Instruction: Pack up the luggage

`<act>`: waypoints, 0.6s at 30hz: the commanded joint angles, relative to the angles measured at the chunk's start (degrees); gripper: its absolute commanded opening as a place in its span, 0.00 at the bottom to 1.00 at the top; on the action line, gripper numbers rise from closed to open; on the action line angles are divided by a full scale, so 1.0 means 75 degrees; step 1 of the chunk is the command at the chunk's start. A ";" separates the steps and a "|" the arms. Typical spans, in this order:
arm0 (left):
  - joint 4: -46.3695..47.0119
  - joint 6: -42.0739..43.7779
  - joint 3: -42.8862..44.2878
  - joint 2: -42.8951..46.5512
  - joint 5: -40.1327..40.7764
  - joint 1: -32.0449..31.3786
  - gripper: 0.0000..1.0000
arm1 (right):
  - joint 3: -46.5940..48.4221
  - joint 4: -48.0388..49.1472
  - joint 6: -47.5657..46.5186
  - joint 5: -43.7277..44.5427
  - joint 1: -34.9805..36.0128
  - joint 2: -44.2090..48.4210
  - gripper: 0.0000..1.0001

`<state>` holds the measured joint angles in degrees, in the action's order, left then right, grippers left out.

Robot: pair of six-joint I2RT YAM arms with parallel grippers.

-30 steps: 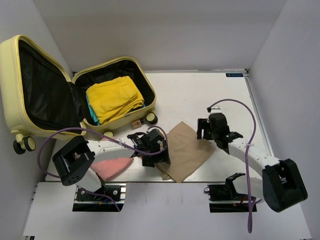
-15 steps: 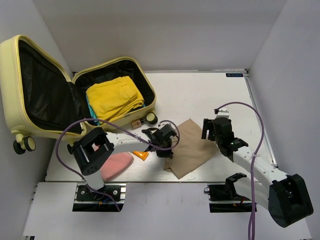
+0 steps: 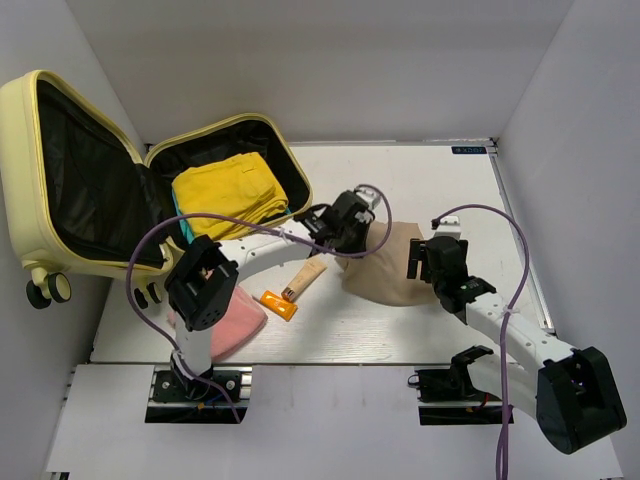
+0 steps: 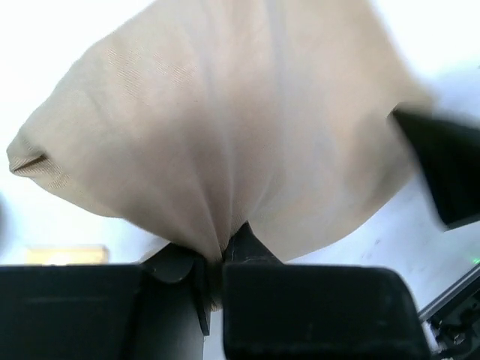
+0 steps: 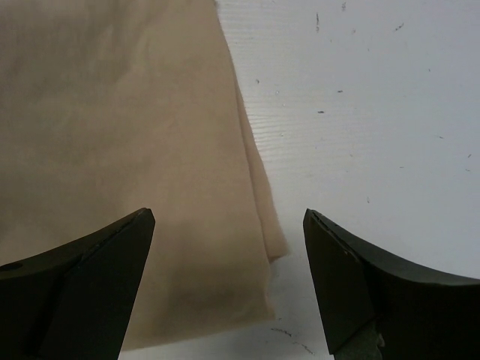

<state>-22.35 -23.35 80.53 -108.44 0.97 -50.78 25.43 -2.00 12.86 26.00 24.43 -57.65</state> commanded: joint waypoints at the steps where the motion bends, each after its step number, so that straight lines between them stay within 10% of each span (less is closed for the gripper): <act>1: -0.0313 0.1097 0.0956 0.0057 -0.0094 0.0383 0.00 | 0.0324 -0.0085 -0.0086 0.0424 -0.0034 -0.0036 0.86; 18: -0.4526 0.2364 0.4741 -0.0494 -0.1243 0.2538 0.00 | 0.0394 -0.0331 -0.0262 0.0635 -0.0034 0.0104 0.90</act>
<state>-45.98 -7.64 110.54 -113.75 -4.91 -34.92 25.85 -4.32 11.51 28.82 24.38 -57.84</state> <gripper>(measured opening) 0.170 0.901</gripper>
